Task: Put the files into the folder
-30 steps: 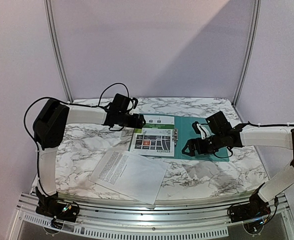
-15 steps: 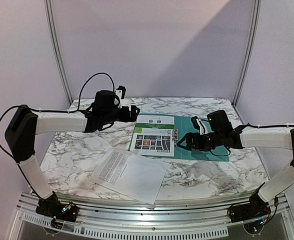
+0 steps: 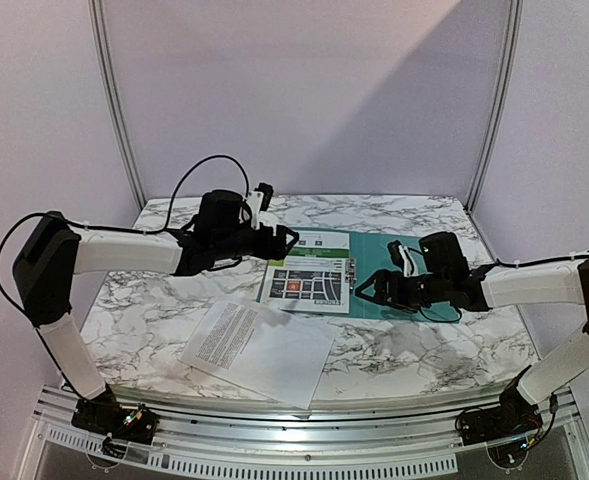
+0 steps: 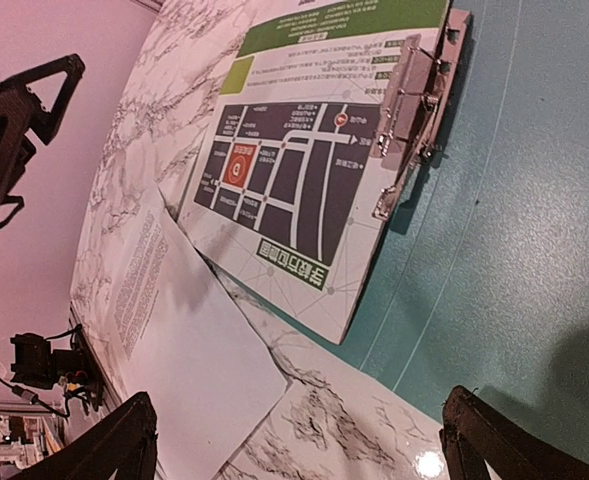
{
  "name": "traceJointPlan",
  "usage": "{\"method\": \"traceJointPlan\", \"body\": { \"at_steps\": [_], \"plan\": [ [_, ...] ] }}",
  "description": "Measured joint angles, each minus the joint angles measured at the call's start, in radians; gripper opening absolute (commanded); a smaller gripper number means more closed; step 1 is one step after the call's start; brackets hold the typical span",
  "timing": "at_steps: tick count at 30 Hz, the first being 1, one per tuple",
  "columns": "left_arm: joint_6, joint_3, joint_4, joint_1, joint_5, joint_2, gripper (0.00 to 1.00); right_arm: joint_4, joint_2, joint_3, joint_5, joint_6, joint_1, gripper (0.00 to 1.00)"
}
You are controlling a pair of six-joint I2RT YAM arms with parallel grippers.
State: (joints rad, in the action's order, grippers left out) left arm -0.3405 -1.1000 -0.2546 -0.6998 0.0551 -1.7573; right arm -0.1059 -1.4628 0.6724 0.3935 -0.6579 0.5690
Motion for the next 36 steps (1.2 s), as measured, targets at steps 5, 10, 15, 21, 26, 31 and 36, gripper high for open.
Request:
{"method": "traceJointPlan", "body": {
  "at_steps": [5,10,15,21,26,31,36],
  "plan": [
    [-0.022,0.0,-0.024,-0.06,0.032,-0.032,0.7,-0.065,-0.023,0.0,0.017,-0.047,0.0,0.99],
    [-0.054,0.001,-0.048,-0.085,0.046,-0.069,0.65,-0.095,-0.045,0.0,0.028,-0.083,0.0,0.99],
    [-0.065,0.001,-0.056,-0.112,0.051,-0.098,0.61,-0.127,-0.085,0.002,0.045,-0.114,0.0,0.99],
    [-0.077,0.001,-0.058,-0.132,0.047,-0.132,0.56,-0.181,-0.152,0.011,0.078,-0.15,0.0,0.99],
    [-0.084,0.005,-0.058,-0.135,0.042,-0.162,0.54,-0.243,-0.215,0.038,0.115,-0.178,-0.002,0.98],
    [-0.091,0.01,-0.063,-0.137,0.041,-0.183,0.52,-0.304,-0.271,0.073,0.146,-0.208,-0.015,0.97],
    [-0.094,0.01,-0.07,-0.138,0.039,-0.209,0.51,-0.349,-0.318,0.102,0.167,-0.233,-0.026,0.97]
  ]
}}
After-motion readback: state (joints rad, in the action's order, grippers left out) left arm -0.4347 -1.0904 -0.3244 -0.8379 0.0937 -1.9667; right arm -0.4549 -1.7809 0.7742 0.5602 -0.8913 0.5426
